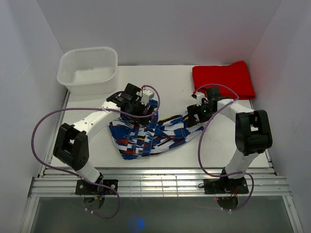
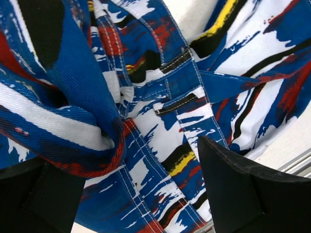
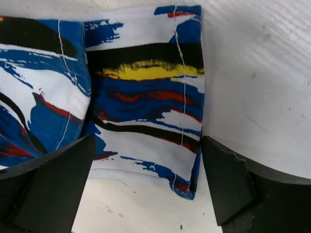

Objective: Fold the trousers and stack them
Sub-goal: Flatten the trousers out

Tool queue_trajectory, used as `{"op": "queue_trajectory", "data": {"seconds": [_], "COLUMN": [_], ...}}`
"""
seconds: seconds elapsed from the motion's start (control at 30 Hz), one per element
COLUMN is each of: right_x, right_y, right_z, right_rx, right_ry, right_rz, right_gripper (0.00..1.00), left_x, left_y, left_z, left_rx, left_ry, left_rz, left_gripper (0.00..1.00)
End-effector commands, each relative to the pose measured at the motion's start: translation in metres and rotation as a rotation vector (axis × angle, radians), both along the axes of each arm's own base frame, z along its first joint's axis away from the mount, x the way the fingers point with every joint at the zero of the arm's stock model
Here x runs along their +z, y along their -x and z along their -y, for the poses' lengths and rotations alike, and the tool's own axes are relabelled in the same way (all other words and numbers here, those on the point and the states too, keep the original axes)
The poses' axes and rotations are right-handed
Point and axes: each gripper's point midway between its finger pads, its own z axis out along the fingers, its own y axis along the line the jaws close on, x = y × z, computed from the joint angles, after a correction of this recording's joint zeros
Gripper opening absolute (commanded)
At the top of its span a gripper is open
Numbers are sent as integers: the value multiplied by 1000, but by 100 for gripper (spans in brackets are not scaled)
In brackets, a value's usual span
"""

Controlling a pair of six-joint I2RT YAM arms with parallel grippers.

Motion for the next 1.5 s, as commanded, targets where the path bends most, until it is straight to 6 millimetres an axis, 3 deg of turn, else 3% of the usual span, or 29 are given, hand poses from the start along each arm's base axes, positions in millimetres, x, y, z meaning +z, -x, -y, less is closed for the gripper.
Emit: {"op": "queue_trajectory", "data": {"seconds": [0.0,0.1,0.17,0.33,0.37,0.47,0.53,0.6,0.73,0.77,0.8,0.87,0.93,1.03,1.17,1.3,1.47], "right_x": [-2,-9,-15,-28,-31,-30,-29,-25,-8,1,7,21,31,35,19,-6,-34], "right_y": [-11,-8,-5,-5,-2,4,8,9,19,19,20,22,22,19,17,16,14], "right_z": [-13,-17,-17,0,2,2,1,-3,-22,-28,-32,-43,-50,-54,-56,-54,-46], "right_rx": [-2,0,3,-17,-13,-7,-3,3,49,61,66,93,98,87,86,83,69], "right_ry": [-30,-34,-20,84,92,91,81,55,-71,-107,-136,-209,-256,-275,-243,-137,-12], "right_rz": [5,-19,-36,-43,-49,-56,-64,-65,-74,-59,-56,-44,-41,-52,-93,-93,-90], "right_gripper": [95,94,93,84,83,81,80,79,80,81,82,86,89,91,92,89,72], "left_x": [17,13,18,91,118,157,175,181,140,128,102,74,38,-1,-28,-53,-73], "left_y": [-8,-6,-18,-82,-102,-125,-128,-122,-89,-72,-58,-31,-17,-6,5,9,10], "left_z": [-2,5,-2,-64,-94,-140,-145,-140,-72,-44,-33,0,8,19,37,39,35], "left_rx": [61,22,65,306,410,542,518,467,214,140,115,49,49,72,42,54,68], "left_ry": [37,40,8,18,41,50,44,55,122,140,124,127,94,49,2,-71,-161], "left_rz": [59,51,111,378,424,516,591,614,433,386,319,232,135,29,0,-20,-2], "left_gripper": [98,91,90,98,98,98,98,98,96,95,95,93,91,90,91,88,81]}}
